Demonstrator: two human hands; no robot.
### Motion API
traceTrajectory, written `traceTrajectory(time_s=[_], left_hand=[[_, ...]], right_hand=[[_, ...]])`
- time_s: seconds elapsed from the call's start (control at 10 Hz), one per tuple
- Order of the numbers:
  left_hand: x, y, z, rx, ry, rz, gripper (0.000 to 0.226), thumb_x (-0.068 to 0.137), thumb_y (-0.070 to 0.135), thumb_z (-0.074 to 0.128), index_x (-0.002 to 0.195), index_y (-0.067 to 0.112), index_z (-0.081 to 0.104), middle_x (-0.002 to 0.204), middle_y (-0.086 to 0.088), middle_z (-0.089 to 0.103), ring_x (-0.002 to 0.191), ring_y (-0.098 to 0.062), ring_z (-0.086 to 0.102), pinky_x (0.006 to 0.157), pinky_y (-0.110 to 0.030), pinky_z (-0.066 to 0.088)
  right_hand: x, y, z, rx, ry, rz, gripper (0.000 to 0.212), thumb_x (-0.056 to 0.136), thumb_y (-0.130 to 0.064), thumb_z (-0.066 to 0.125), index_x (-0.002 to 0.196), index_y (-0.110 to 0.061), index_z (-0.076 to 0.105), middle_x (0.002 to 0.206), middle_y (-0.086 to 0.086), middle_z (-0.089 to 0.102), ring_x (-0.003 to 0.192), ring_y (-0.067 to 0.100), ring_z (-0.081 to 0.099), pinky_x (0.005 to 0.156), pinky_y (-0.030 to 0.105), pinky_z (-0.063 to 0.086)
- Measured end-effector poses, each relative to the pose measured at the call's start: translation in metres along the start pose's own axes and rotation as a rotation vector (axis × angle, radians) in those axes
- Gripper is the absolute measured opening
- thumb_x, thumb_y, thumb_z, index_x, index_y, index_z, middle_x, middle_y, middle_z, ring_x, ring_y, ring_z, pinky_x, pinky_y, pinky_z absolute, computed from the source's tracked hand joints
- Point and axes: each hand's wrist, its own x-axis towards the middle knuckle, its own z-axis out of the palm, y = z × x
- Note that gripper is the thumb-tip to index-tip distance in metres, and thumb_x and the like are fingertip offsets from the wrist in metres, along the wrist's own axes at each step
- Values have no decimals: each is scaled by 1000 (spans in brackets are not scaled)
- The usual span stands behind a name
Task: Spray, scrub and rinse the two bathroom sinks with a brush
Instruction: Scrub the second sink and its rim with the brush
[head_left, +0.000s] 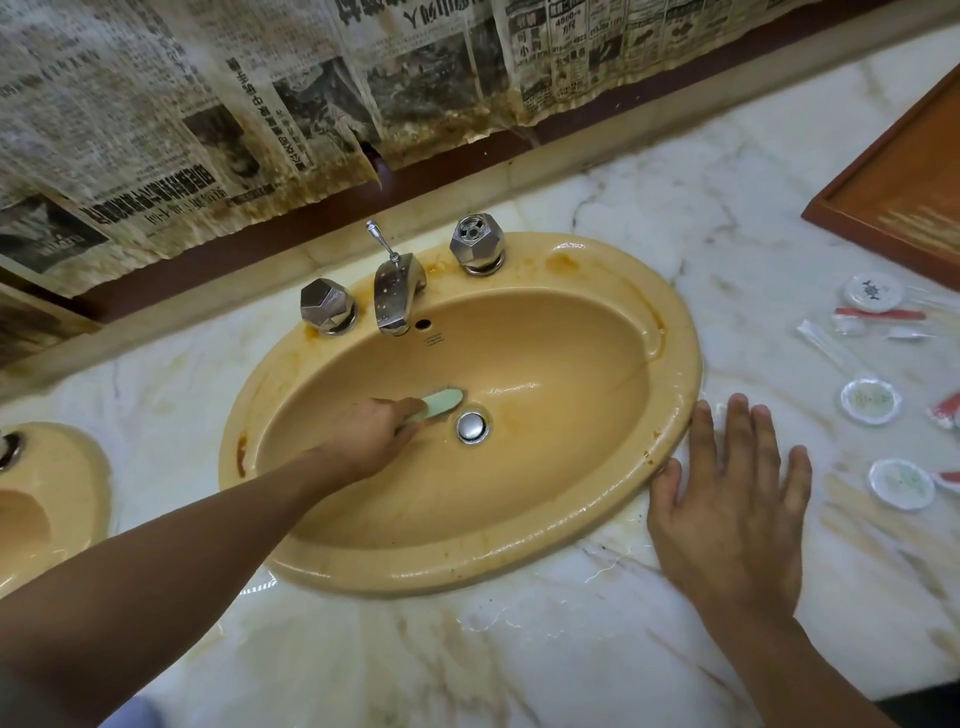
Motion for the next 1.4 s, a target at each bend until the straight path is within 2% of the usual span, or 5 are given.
traceTrajectory(time_s=[0.6,0.9,1.1,1.3,1.4], left_hand=[[-9,-2,3,-26,-151,5,34,102,52,51,134,44,64,133,13,67,121,-19,62,95,-34,50],[9,-7,-40,394,404,180,42,103,44,42,113,17,73,85,-4,63,50,-33,59,40,-27,35],[5,-30,-60,511,344,338,21,98,28,67,109,11,72,81,-8,62,41,-30,50,34,-30,43],[8,-29,-81,494,575,329,23,103,31,62,118,16,71,76,-5,59,45,-30,53,39,-28,33],[14,-26,-49,529,435,377,26,94,19,75,117,8,70,80,-6,63,41,-28,49,34,-27,38]], right_hand=[[0,0,0,-9,-22,17,66,97,-36,33,155,-7,40,163,19,31,155,33,21,124,57,13],[0,-1,0,-13,-21,23,66,97,-37,32,155,-7,40,163,18,31,154,32,22,124,57,13],[0,-2,0,-17,-40,29,66,98,-39,31,157,-9,37,164,17,30,155,30,20,125,57,12],[0,-1,0,-16,-34,26,66,98,-38,31,157,-9,37,164,17,30,155,30,20,124,57,12],[0,-2,0,-15,-27,27,65,98,-37,32,156,-9,38,164,18,30,155,31,20,124,57,12]])
